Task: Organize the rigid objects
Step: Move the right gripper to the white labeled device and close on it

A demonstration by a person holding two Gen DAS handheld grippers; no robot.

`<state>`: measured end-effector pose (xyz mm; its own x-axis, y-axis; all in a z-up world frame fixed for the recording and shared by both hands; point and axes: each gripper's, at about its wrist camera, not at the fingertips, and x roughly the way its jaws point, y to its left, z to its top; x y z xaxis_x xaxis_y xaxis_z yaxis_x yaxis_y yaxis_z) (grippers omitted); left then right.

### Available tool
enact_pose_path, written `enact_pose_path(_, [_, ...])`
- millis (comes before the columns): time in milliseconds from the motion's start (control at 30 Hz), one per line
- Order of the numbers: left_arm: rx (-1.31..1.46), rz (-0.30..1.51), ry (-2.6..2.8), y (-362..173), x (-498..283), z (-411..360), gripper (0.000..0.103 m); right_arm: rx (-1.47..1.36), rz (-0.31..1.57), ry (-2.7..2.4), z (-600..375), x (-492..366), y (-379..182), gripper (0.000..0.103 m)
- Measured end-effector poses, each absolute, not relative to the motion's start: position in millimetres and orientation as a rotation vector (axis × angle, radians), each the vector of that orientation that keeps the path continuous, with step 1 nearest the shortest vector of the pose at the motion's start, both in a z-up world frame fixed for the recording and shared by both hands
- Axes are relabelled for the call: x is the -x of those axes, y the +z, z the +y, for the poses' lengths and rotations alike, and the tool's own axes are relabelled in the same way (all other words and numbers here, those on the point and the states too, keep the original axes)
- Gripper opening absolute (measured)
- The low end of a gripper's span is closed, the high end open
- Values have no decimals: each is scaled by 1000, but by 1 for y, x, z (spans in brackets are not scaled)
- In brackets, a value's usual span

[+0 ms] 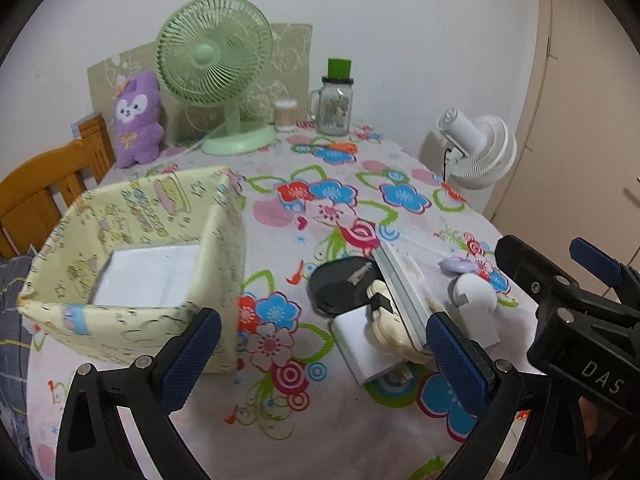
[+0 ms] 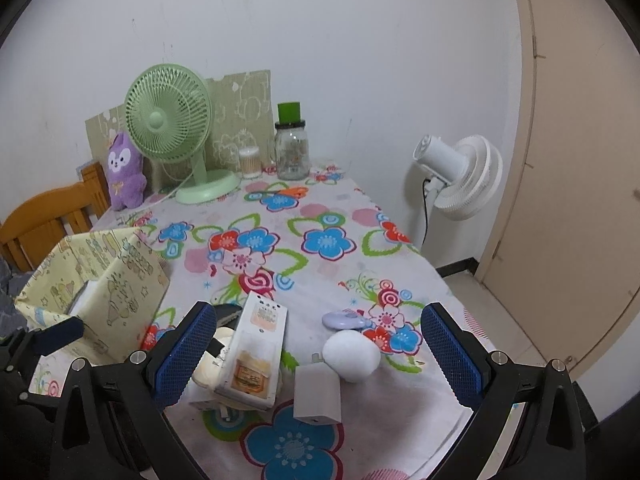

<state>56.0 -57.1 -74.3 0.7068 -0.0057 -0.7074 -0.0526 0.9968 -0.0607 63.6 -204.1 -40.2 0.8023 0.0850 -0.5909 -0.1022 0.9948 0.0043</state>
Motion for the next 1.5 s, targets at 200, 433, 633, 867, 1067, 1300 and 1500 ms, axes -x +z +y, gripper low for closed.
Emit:
enact_pose_path(200, [62, 825, 10, -90, -66, -66, 103, 17, 683, 103, -206, -75, -58, 100])
enact_pose_path(433, [43, 853, 14, -102, -75, -70, 103, 14, 731, 128, -200, -86, -72, 97])
enact_pose_path(633, [20, 868, 20, -110, -83, -71, 103, -8, 781, 159, -192, -99, -84, 93])
enact_pose_path(867, [8, 873, 5, -114, -91, -73, 103, -20, 863, 199, -181, -116, -100, 84])
enact_pose_path(1067, [11, 873, 6, -116, -95, -72, 103, -42, 910, 244, -176, -122, -109, 73])
enact_pose_path(1300, [8, 879, 14, -116, -98, -71, 103, -74, 926, 290, -174, -123, -110, 49])
enact_pose_path(1500, [9, 882, 21, -116, -97, -71, 103, -84, 932, 303, -175, -123, -111, 49])
